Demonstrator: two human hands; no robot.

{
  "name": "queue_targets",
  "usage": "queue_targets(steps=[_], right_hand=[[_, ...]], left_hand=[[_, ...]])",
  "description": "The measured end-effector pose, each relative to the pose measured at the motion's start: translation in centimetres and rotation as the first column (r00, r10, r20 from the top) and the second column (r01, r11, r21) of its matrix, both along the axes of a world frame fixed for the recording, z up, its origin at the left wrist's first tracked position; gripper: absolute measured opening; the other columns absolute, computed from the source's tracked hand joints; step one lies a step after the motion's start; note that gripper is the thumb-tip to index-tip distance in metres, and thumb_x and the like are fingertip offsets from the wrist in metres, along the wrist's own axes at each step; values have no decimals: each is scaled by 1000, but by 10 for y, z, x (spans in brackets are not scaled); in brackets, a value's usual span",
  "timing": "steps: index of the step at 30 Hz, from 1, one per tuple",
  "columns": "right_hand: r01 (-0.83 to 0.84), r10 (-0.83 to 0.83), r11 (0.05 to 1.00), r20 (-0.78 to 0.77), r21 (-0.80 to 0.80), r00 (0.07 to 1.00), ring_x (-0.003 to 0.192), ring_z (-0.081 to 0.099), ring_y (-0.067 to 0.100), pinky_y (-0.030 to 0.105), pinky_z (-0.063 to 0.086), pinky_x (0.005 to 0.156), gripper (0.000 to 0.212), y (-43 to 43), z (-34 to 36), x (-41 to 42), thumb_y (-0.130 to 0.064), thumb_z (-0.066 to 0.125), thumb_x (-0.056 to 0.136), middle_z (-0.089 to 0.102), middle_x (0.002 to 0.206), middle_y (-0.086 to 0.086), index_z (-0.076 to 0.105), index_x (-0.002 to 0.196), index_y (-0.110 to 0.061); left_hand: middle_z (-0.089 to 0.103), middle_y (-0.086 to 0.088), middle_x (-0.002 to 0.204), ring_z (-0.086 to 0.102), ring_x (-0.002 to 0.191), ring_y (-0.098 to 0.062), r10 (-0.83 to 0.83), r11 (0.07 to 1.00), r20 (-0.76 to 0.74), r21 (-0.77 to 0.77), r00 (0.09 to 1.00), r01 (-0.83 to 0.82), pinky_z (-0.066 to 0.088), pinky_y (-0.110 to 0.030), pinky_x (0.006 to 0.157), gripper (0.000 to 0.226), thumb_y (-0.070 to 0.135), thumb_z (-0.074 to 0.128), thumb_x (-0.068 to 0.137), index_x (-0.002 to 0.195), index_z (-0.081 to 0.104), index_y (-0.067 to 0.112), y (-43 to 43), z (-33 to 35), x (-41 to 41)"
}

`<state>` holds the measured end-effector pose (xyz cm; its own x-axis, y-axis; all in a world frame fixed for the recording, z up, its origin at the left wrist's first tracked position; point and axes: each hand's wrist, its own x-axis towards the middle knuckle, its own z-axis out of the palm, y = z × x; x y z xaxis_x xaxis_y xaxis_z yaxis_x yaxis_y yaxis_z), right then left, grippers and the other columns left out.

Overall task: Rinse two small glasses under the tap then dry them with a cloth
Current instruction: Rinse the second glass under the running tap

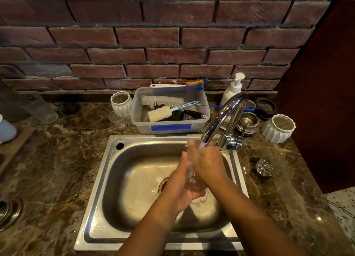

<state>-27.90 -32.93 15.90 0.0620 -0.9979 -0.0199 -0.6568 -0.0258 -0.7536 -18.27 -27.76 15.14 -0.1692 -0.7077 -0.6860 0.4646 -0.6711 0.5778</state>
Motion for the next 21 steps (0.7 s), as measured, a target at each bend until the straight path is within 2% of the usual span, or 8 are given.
queue_targets(steps=[2, 5, 7, 10, 13, 16, 18, 21], right_hand=[[-81, 80, 994, -27, -71, 996, 83, 61, 13, 29, 49, 74, 26, 5, -6, 5, -36, 47, 101, 65, 91, 2, 64, 99, -17], [-152, 141, 982, -98, -110, 985, 109, 54, 15, 30, 51, 90, 46, 14, -12, 10, -53, 41, 95, 57, 121, 2, 55, 129, -26], [-116, 102, 988, -123, -107, 987, 96, 59, 14, 30, 52, 81, 43, 16, -10, 11, -53, 40, 94, 62, 107, 4, 58, 118, -21], [107, -130, 984, 168, 142, 977, 77, 66, 18, 37, 56, 76, 34, -1, -2, 4, -42, 53, 96, 67, 77, 4, 70, 92, -13], [60, -96, 986, 231, 157, 968, 79, 65, 11, 29, 49, 71, 24, -2, 0, 4, -39, 56, 96, 66, 78, -2, 71, 94, -21], [-92, 92, 996, 59, -9, 994, 90, 62, 11, 28, 51, 75, 19, 11, -6, 9, -39, 55, 95, 64, 98, -1, 61, 106, -24], [-36, 37, 999, 32, -10, 999, 79, 62, 9, 27, 48, 67, 18, 10, -5, 8, -41, 56, 95, 64, 85, -3, 60, 92, -23], [144, -211, 965, 324, 219, 922, 66, 63, 6, 23, 45, 62, 27, -2, 8, 4, -40, 62, 95, 65, 68, -4, 66, 78, -18]], left_hand=[[76, -17, 112, 68, 111, -36, 175, 982, -168, 96, 970, -161, 58, -52, 88, 55, 58, 57, 93, 124, 67, 14, -4, 4, -2], [75, -17, 110, 68, 110, -31, 263, 962, -272, 147, 926, -230, 59, -41, 72, 49, 49, 59, 96, 128, 65, 13, -7, 11, 0], [78, -16, 105, 70, 107, -31, 224, 972, -247, 132, 943, -196, 59, -40, 72, 49, 51, 57, 96, 125, 67, 12, -7, 10, 3], [78, -16, 103, 71, 100, -30, 146, 985, -162, 111, 976, -129, 56, -39, 79, 58, 58, 56, 93, 121, 69, 9, -7, 3, 5], [78, -18, 104, 70, 102, -32, 192, 979, -188, 108, 963, -174, 55, -42, 82, 56, 56, 57, 94, 120, 68, 8, -9, 2, 5], [76, -21, 107, 68, 109, -37, 246, 967, -254, 125, 936, -220, 57, -48, 84, 51, 53, 58, 95, 121, 67, 10, -10, -2, 8], [76, -17, 109, 70, 101, -32, 184, 979, -246, 134, 952, -155, 55, -38, 77, 55, 57, 59, 93, 117, 71, 9, -9, -6, 11], [73, -16, 92, 65, 73, -23, 86, 990, -262, 129, 961, -53, 47, -27, 60, 66, 66, 53, 92, 94, 81, 6, -6, -12, 13]])
